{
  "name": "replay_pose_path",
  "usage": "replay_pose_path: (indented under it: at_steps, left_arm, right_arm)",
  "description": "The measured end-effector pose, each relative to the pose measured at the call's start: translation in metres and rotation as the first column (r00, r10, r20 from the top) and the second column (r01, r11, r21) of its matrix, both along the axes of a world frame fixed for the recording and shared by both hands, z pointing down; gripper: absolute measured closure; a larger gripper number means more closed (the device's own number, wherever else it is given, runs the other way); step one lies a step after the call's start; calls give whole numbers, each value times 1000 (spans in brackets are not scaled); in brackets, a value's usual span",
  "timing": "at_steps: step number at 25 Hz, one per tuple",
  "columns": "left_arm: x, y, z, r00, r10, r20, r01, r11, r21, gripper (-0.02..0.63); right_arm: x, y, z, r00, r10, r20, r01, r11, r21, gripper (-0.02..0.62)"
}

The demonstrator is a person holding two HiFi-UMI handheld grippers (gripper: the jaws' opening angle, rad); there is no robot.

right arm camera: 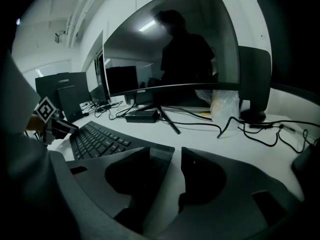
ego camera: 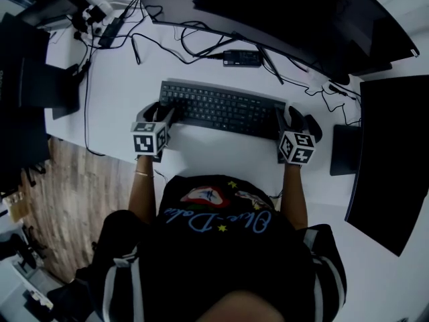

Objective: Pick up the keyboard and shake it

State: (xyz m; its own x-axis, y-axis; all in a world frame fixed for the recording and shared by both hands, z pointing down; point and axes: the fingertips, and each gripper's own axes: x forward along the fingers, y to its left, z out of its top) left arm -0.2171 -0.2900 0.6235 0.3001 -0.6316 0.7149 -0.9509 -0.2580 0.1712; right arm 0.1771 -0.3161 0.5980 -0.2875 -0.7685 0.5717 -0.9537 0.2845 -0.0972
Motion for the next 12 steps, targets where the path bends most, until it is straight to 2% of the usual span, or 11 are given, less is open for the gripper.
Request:
replay_pose_path:
  at_steps: [4,8,12]
  left_arm:
    - [-6,-2,-10,1000,-18,19,17,999,46,403]
    - [-1,-7,-32,997,-50,-55,56,991,121,457]
    - [11,-10,-60,994,-30,-105,53,975,217,523]
  right_arm:
    - [8,3,-14,1000,26,-12,-25,999,37,426]
    - [9,7,-37,999,39,20,-41,994,100,485]
    - [1,13,-56,997,34,63,-43,989,142,555]
